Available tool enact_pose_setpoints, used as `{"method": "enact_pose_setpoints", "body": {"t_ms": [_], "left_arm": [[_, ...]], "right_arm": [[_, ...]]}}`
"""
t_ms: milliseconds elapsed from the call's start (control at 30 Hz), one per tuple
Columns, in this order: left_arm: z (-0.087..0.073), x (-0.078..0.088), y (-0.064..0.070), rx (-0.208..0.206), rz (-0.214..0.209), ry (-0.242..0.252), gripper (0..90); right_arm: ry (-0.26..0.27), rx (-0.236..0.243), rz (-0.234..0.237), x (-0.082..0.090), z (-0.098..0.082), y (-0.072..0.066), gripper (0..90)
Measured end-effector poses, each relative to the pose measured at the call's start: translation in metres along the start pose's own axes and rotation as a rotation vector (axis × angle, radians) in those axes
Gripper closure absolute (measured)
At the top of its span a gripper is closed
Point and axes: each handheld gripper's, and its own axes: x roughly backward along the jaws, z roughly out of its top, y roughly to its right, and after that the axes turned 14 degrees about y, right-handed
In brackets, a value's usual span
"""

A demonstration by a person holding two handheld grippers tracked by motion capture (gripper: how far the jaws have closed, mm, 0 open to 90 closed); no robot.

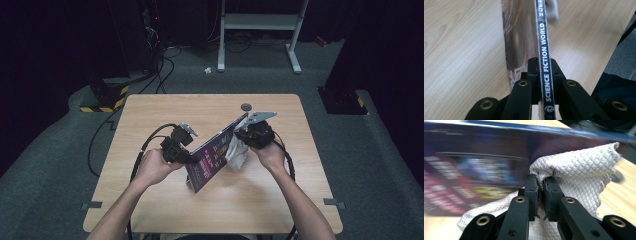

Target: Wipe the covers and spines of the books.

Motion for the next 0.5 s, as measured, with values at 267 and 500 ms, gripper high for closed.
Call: {"method": "enact_pose_setpoints", "body": {"t_ms": [267,500], "left_arm": [[0.001,0.000,0.000,0.004,0.010,0.003,83.4],[0.001,0.000,0.001,-0.009,0.003,-0.003,83.3]], "right_arm": [[0.042,0.057,0.047,0.003,0.017,-0.015,82.3],[0.034,-0.104,-0.070,0.005,0.008,0.031,82.3]]}}
